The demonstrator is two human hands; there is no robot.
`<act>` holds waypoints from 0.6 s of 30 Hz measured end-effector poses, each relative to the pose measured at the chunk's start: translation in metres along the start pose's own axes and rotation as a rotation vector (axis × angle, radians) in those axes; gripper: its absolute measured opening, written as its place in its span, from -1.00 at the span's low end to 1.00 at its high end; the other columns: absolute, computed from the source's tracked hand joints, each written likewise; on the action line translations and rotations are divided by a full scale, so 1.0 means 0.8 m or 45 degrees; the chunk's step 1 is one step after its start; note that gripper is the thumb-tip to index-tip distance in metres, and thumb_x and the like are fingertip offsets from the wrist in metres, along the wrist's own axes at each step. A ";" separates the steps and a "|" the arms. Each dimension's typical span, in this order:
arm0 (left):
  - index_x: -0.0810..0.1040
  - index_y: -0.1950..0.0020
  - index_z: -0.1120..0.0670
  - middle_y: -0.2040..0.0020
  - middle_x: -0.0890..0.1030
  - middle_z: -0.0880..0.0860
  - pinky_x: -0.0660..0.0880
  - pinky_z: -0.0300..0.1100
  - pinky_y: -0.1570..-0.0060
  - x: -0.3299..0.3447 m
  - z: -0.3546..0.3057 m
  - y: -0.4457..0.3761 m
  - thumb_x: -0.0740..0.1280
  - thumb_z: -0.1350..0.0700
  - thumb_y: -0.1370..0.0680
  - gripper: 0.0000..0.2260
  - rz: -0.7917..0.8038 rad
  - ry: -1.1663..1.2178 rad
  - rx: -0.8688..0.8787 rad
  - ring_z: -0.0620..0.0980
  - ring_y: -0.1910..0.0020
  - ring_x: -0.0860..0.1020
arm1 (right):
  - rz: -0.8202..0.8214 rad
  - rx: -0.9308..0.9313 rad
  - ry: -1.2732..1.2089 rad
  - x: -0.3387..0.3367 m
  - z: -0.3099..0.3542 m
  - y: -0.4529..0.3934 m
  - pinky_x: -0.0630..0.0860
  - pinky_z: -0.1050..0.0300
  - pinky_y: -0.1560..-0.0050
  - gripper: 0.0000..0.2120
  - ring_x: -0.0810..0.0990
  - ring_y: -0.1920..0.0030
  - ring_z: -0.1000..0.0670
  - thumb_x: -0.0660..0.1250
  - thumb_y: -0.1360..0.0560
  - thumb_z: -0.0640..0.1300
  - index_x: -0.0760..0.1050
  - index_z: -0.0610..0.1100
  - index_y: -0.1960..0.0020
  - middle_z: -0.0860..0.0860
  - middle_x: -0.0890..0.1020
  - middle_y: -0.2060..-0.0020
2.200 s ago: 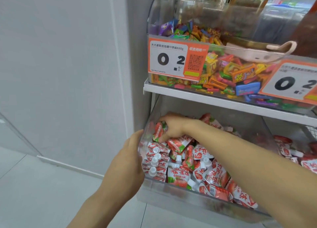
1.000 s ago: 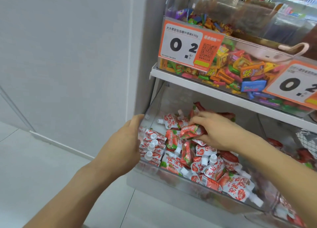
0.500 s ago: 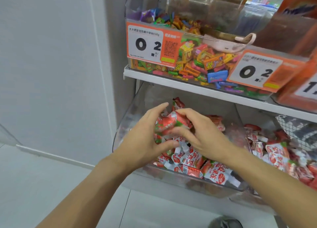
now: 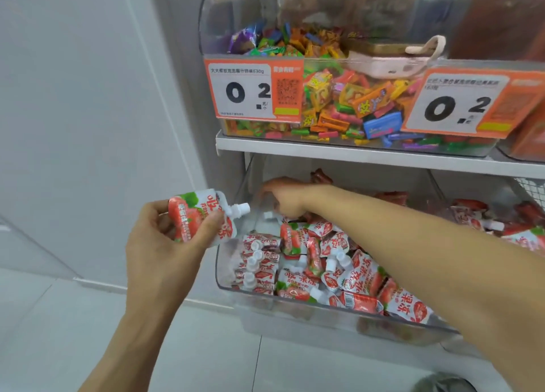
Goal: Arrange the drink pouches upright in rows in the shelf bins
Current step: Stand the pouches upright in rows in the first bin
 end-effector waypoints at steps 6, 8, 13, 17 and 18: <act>0.47 -0.04 0.03 0.11 0.66 -0.06 0.58 -0.19 0.23 0.011 0.008 -0.009 0.54 -0.06 -0.33 -0.60 -0.008 0.071 -0.016 -0.16 0.24 0.65 | 0.286 0.041 0.304 0.013 -0.010 -0.037 0.58 0.08 0.02 -0.43 0.60 -0.09 -0.13 0.39 -0.46 -0.37 0.40 -0.10 -0.42 -0.09 0.51 -0.30; 0.47 -0.07 0.07 0.11 0.66 -0.07 0.59 -0.23 0.22 0.015 0.006 -0.010 0.54 -0.04 -0.34 -0.58 -0.005 0.086 -0.009 -0.19 0.21 0.65 | 0.238 0.019 0.278 0.008 -0.014 -0.035 0.64 -0.01 0.07 -0.58 0.66 0.06 -0.13 0.48 -0.42 -0.29 0.52 -0.06 -0.24 -0.08 0.58 -0.16; 0.44 -0.06 0.05 0.12 0.65 -0.10 0.62 -0.21 0.22 0.021 -0.001 -0.002 0.54 -0.06 -0.34 -0.57 -0.019 0.099 0.010 -0.23 0.21 0.64 | -0.257 -0.303 0.535 -0.007 -0.011 0.022 0.43 0.09 0.13 -0.86 0.55 0.05 -0.11 0.42 -0.48 -0.14 0.46 -0.03 0.06 0.00 0.50 0.07; 0.39 -0.04 0.03 0.16 0.65 -0.07 0.61 -0.20 0.23 0.026 -0.006 0.005 0.56 -0.05 -0.34 -0.55 -0.016 0.066 0.018 -0.19 0.27 0.64 | -0.420 -0.323 0.609 -0.010 -0.007 0.090 0.49 -0.01 0.11 -0.83 0.55 0.04 -0.09 0.31 -0.54 -0.19 0.35 -0.02 -0.05 0.00 0.53 0.07; 0.39 -0.01 0.03 0.18 0.65 -0.06 0.58 -0.25 0.28 0.027 -0.008 0.006 0.56 -0.03 -0.34 -0.57 -0.008 0.069 0.024 -0.19 0.30 0.64 | -0.425 -0.344 0.611 -0.010 -0.006 0.107 0.47 0.02 0.12 -0.80 0.55 0.04 -0.07 0.32 -0.53 -0.23 0.36 -0.02 -0.06 0.01 0.55 0.07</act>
Point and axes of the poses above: each hand's wrist, its own y-axis away from the middle knuckle, its own x-axis out of the palm, z = x × y, the point moved 1 cm from there along -y, towards the middle knuckle
